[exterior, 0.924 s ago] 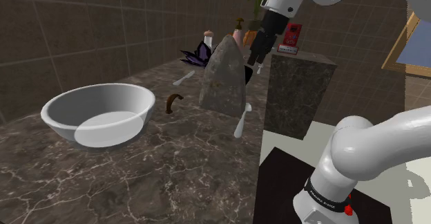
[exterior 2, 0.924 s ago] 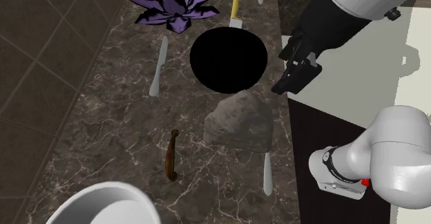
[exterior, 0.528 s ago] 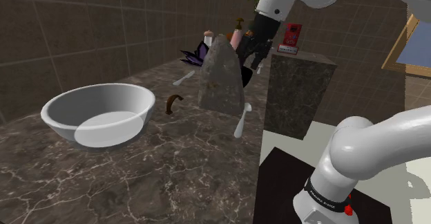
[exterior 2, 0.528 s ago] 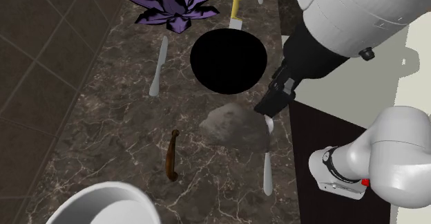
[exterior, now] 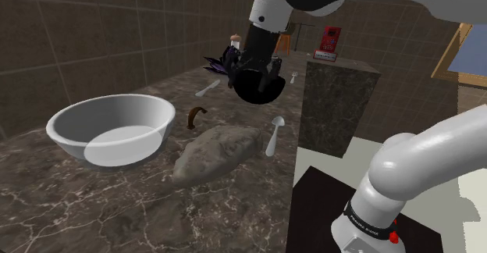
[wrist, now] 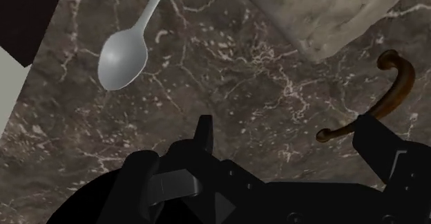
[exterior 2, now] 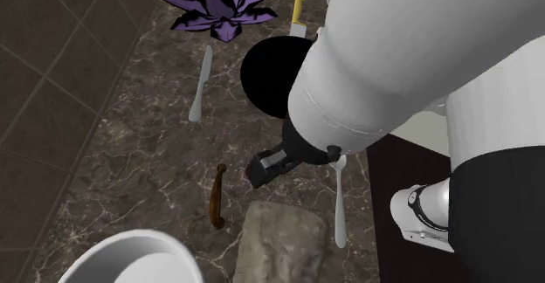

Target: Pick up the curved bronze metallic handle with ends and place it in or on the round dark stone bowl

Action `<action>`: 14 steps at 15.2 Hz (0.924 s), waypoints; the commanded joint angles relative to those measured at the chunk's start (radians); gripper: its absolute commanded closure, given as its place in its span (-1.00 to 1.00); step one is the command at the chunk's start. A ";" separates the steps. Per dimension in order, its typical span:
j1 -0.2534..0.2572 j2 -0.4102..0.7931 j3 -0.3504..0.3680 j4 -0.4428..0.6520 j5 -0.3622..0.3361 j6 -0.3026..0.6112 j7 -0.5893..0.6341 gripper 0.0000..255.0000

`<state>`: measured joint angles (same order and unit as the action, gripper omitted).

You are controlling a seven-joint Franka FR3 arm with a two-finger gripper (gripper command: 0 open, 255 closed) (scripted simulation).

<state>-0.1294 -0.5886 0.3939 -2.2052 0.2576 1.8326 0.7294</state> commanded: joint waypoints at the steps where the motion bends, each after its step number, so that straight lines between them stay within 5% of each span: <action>1: -0.035 0.065 0.068 0.045 0.005 0.022 0.156 -1.00; 9: -0.179 0.415 0.315 0.297 -0.124 0.083 0.757 -1.00; 14: -0.174 0.434 0.322 0.246 -0.135 0.149 0.765 -1.00</action>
<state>-0.3030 -0.1636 0.7109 -1.9511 0.1283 1.9654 1.4868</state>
